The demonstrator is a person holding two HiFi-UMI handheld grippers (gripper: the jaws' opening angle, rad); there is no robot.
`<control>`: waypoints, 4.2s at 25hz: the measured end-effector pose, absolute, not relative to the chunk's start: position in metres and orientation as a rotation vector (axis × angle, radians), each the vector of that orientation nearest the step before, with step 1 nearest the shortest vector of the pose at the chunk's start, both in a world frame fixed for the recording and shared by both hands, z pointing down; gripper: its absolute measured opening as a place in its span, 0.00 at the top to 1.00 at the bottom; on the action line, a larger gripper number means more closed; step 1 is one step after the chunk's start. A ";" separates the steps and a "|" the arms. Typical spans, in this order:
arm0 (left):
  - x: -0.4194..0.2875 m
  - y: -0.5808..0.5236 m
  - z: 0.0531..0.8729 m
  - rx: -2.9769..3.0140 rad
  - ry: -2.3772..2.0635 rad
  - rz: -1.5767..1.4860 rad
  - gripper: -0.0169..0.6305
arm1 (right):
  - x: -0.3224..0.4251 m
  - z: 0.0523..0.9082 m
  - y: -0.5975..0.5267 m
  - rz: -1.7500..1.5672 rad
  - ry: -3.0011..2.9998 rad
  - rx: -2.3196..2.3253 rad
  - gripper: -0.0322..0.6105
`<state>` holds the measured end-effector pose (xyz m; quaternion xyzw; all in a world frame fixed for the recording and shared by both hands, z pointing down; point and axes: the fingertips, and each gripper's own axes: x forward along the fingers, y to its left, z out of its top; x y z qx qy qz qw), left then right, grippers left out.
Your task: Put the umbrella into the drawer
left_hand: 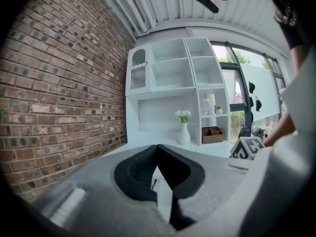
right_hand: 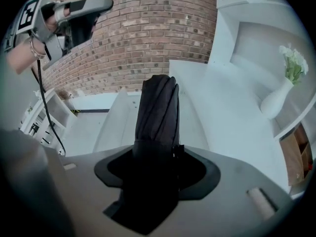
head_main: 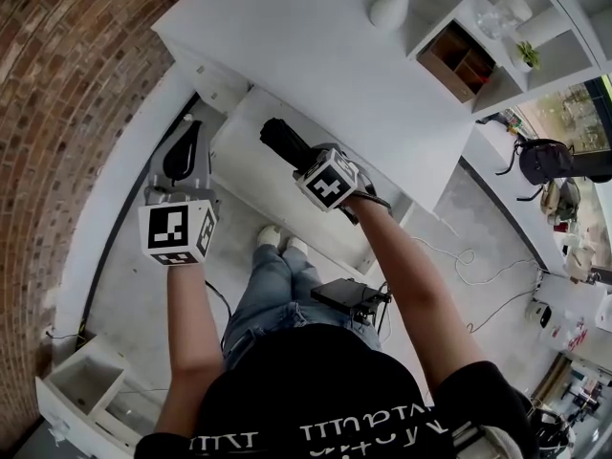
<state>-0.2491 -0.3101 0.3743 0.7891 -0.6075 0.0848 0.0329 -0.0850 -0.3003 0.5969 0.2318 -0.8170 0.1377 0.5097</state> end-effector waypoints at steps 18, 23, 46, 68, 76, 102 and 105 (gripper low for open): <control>-0.244 -0.338 0.391 2.451 -1.795 0.311 0.98 | -0.083 0.679 -0.297 0.425 -1.852 0.463 0.54; -0.243 -0.340 0.396 2.461 -1.773 0.332 0.98 | -0.084 0.699 -0.296 0.416 -1.829 0.436 0.54; -0.247 -0.348 0.415 2.484 -1.696 0.387 0.98 | -0.083 0.747 -0.292 0.387 -1.729 0.423 0.50; -0.216 -0.338 0.383 2.569 -1.649 0.250 0.98 | -0.071 0.668 -0.272 0.480 -1.790 0.551 0.37; -0.199 -0.332 0.362 2.639 -1.627 0.204 0.98 | -0.061 0.626 -0.265 0.481 -1.834 0.611 0.41; -0.142 -0.332 0.303 2.819 -1.578 0.098 0.98 | 0.011 0.444 -0.279 0.394 -2.212 1.105 0.54; -0.137 -0.334 0.299 2.833 -1.569 0.088 0.98 | 0.022 0.411 -0.285 0.401 -2.318 1.246 0.61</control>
